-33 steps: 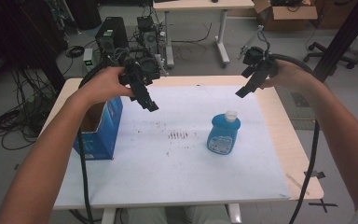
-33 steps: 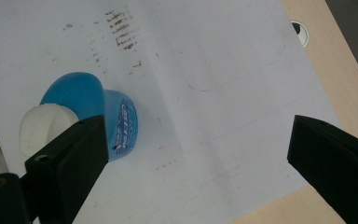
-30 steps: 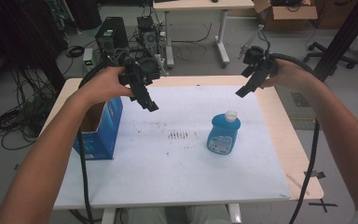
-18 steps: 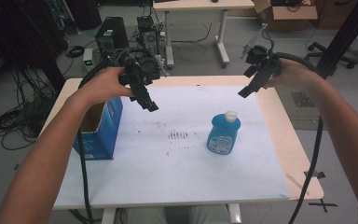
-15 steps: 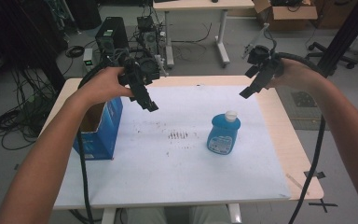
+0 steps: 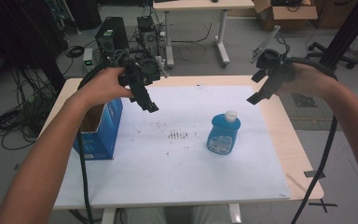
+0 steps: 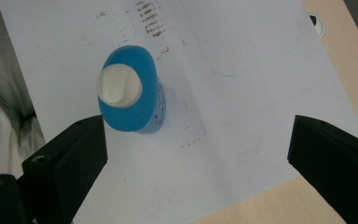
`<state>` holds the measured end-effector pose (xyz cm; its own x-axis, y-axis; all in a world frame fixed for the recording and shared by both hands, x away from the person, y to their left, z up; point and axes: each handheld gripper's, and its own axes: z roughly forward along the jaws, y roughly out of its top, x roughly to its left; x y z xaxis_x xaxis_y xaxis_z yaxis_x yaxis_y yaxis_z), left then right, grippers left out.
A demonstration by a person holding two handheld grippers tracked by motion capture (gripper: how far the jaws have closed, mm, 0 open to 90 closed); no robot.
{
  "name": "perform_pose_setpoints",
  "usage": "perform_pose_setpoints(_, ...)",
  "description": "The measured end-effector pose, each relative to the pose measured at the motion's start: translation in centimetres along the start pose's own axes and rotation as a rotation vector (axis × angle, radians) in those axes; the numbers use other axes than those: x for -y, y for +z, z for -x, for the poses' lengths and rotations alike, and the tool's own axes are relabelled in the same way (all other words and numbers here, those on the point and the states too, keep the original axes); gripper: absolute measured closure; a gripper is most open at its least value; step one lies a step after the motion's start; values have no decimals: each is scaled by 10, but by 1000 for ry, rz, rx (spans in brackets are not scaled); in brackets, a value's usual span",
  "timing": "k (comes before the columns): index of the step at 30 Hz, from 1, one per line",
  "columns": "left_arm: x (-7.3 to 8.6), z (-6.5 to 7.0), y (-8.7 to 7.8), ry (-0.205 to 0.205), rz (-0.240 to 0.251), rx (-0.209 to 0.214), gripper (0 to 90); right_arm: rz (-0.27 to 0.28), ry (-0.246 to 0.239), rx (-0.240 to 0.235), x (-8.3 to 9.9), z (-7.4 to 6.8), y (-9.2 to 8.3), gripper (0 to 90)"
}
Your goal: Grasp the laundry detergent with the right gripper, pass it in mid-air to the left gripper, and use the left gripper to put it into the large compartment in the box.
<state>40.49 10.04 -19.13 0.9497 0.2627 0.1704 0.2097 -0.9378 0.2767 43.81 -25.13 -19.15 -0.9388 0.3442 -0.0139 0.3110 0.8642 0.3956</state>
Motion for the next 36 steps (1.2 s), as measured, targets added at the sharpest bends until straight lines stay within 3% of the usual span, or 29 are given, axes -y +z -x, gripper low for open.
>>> perform_pose_setpoints(5,0,-1,0,-1,1,0,56,-2,2,0,8,-7,1,44)
perform_pose_setpoints(19,2,0,-2,-5,4,-4,56,72,12,-48,31,-26,7,43)
perform_pose_setpoints(36,1,1,-1,-1,4,-4,56,139,24,-49,55,-43,33,44)
